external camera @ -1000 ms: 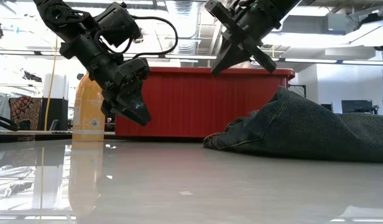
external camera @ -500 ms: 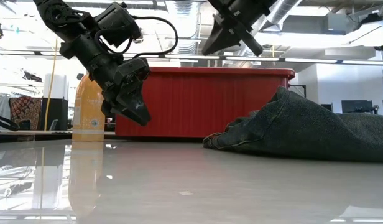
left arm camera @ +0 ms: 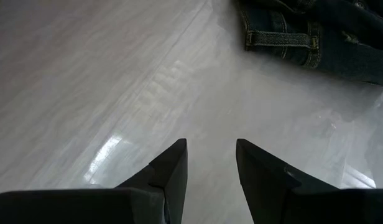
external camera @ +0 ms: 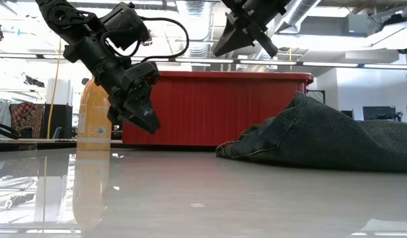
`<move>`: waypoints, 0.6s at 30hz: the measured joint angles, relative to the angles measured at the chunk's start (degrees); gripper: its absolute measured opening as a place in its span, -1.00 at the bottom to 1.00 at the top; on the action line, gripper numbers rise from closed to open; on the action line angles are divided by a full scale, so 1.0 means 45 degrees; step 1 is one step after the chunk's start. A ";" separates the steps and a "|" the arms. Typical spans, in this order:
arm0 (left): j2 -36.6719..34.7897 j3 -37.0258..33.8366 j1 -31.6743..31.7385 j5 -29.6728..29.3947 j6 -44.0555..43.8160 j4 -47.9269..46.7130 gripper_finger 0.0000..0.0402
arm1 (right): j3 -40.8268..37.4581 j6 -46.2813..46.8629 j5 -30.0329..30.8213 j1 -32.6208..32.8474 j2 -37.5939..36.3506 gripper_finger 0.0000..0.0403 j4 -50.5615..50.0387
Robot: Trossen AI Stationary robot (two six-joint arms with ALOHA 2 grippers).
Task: Fold laundry
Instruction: Remove the black shorts from the red bin
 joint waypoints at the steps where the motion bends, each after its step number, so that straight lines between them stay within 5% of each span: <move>1: 0.0000 0.0000 0.0003 0.0000 0.0000 0.0000 -0.38 | 0.0000 -0.0042 0.0009 0.0000 0.0000 -0.91 0.0009; 13: 0.0000 0.0000 0.0003 0.0000 0.0004 0.0000 -0.38 | 0.0000 -0.0248 0.0039 -0.0005 0.0005 -0.91 0.1035; 18: 0.0000 -0.0005 0.0001 -0.0002 0.0005 0.0000 -0.38 | 0.0000 -0.2414 0.0029 0.0076 0.0005 -0.91 0.2222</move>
